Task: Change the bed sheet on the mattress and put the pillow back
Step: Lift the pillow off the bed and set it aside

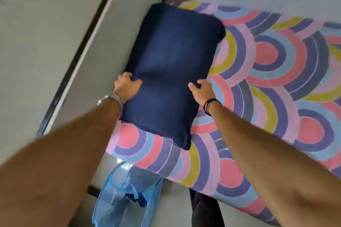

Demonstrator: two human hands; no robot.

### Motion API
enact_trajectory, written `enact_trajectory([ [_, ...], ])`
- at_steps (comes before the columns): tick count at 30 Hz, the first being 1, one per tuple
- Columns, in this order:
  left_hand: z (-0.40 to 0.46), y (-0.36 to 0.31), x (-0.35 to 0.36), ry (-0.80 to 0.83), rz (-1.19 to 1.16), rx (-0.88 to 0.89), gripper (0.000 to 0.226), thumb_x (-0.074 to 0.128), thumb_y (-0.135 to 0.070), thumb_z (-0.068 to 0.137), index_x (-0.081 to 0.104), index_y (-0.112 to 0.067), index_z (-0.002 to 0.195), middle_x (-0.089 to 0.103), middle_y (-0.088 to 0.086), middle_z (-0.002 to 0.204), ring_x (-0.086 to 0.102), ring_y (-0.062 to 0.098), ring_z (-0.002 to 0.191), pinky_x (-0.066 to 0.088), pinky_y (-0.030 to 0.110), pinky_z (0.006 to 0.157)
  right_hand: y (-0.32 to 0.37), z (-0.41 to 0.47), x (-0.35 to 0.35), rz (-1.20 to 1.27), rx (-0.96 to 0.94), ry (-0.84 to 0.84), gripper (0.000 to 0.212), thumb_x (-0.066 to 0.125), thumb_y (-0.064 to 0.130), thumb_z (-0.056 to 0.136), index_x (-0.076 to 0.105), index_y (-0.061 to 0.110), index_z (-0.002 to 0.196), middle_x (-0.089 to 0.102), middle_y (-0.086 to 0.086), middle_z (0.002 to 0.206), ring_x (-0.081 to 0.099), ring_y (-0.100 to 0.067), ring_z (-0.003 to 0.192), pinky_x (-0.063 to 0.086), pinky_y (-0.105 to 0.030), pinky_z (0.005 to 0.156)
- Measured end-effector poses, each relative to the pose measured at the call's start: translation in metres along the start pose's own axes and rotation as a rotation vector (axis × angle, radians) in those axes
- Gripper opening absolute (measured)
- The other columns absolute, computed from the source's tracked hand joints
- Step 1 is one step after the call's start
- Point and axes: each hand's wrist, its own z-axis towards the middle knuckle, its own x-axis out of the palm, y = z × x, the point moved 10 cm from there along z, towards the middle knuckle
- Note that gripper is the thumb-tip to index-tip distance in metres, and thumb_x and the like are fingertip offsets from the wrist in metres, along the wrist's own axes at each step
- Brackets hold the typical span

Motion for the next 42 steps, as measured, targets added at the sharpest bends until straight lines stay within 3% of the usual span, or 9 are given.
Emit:
enact_trajectory([
  [6,0.094,-0.014,0.038,0.083,-0.376,-0.149,0.099,0.067,-0.061,0.084,0.025,-0.011,0.158,0.043,0.005,0.155,0.043,0.025,0.143,0.032,0.036,0.120,-0.031,0.060,0.011,0.405,0.174,0.004,0.072,0.070,0.057,0.087,0.052,0.016,0.143,0.062,0.003,0.139,0.061,-0.018,0.125,0.049,-0.026,0.095],
  [9,0.102,-0.002,0.039,0.036,-0.422,-0.171,0.111,0.068,-0.080,0.068,0.037,-0.013,0.152,0.050,0.001,0.150,0.048,0.023,0.139,0.035,0.038,0.119,-0.018,0.074,0.022,0.575,0.159,0.051,0.073,0.077,0.064,0.079,0.062,0.022,0.136,0.070,0.012,0.129,0.065,-0.010,0.120,0.049,-0.034,0.106],
  [12,0.095,-0.002,0.021,0.062,-0.433,-0.189,0.091,0.070,-0.079,0.070,0.061,-0.015,0.133,0.064,-0.002,0.128,0.060,0.021,0.119,0.044,0.031,0.104,0.028,0.080,0.016,0.661,0.121,0.056,0.080,0.084,0.067,0.068,0.066,0.023,0.132,0.072,0.014,0.123,0.069,-0.010,0.114,0.052,-0.033,0.103],
  [16,0.061,-0.012,-0.027,0.023,-0.561,-0.165,0.045,0.079,-0.054,0.075,0.073,-0.018,0.101,0.073,-0.003,0.101,0.070,0.019,0.099,0.054,0.029,0.084,0.081,0.045,-0.002,0.678,0.120,0.070,0.052,0.085,0.037,0.077,0.072,0.014,0.122,0.078,0.002,0.111,0.075,-0.019,0.101,0.060,-0.034,0.088],
  [23,-0.111,0.045,-0.084,0.092,-0.827,-0.224,0.036,0.066,-0.056,0.081,0.068,-0.024,0.096,0.068,0.000,0.111,0.064,0.020,0.101,0.052,0.036,0.095,0.102,-0.128,-0.040,0.526,0.101,0.171,0.051,0.083,0.043,0.074,0.074,0.019,0.118,0.079,0.002,0.108,0.076,-0.023,0.100,0.056,-0.042,0.096],
  [27,-0.228,0.111,-0.099,0.187,-0.967,-0.214,0.080,0.070,-0.079,0.069,0.065,-0.028,0.131,0.064,-0.006,0.129,0.061,0.018,0.119,0.044,0.040,0.112,0.120,-0.240,-0.038,0.466,0.005,0.293,0.035,0.080,0.025,0.085,0.074,0.012,0.116,0.078,-0.004,0.109,0.076,-0.025,0.100,0.056,-0.040,0.092],
  [31,-0.362,0.199,-0.103,0.165,-0.993,-0.184,0.106,0.078,-0.086,0.052,0.064,-0.023,0.136,0.067,-0.007,0.133,0.065,0.016,0.117,0.045,0.035,0.110,0.124,-0.364,-0.011,0.336,-0.077,0.494,0.034,0.074,0.016,0.090,0.072,0.006,0.121,0.076,-0.011,0.116,0.073,-0.029,0.107,0.056,-0.040,0.093],
  [39,-0.637,0.462,-0.089,-0.233,-1.135,-0.276,0.061,0.075,-0.065,0.079,0.064,-0.030,0.127,0.072,-0.009,0.119,0.069,0.012,0.103,0.055,0.030,0.076,0.113,-0.600,0.158,-0.016,-0.287,0.761,0.038,0.082,0.008,0.081,0.073,0.001,0.117,0.075,-0.012,0.117,0.072,-0.029,0.110,0.054,-0.043,0.101],
  [42,-0.708,0.559,-0.073,-0.329,-1.178,-0.408,0.064,0.075,-0.065,0.078,0.064,-0.029,0.130,0.074,-0.008,0.118,0.071,0.016,0.103,0.057,0.033,0.074,0.104,-0.663,0.248,-0.201,-0.397,0.780,0.053,0.090,0.014,0.070,0.073,0.003,0.119,0.076,-0.008,0.116,0.074,-0.025,0.105,0.055,-0.041,0.100],
])
